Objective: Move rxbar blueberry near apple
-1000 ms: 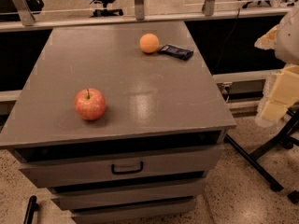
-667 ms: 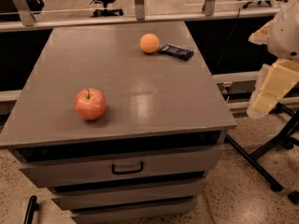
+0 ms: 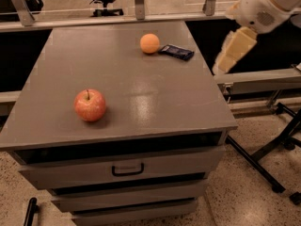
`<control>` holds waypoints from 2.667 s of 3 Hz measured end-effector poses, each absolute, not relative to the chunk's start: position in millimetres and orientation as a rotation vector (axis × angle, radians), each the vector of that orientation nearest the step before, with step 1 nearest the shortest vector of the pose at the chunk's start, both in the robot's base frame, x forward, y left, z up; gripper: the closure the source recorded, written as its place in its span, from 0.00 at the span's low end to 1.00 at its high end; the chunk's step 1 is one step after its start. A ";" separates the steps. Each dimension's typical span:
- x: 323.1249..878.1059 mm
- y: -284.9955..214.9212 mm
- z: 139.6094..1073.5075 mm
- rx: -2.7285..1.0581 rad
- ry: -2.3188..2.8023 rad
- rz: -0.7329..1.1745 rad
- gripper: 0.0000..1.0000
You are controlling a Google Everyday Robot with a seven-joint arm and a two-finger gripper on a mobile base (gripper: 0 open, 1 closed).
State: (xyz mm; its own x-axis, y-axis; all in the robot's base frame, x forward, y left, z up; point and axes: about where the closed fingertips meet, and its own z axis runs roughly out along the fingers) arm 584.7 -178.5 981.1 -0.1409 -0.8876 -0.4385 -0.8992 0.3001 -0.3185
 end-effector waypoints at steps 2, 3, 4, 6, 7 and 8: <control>707.4 -146.0 954.9 -1.343 2.005 0.247 0.00; 743.7 -135.4 922.9 -1.258 2.054 0.319 0.00; 767.3 -125.6 897.0 -1.208 2.086 0.381 0.00; 792.0 -113.0 847.1 -1.193 2.139 0.457 0.15; 797.6 -120.1 836.5 -1.173 2.160 0.453 0.38; 799.7 -133.6 837.8 -1.149 2.164 0.431 0.61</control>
Offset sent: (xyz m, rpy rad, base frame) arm 0.1978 0.0456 -0.0494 0.3983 0.0540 -0.1791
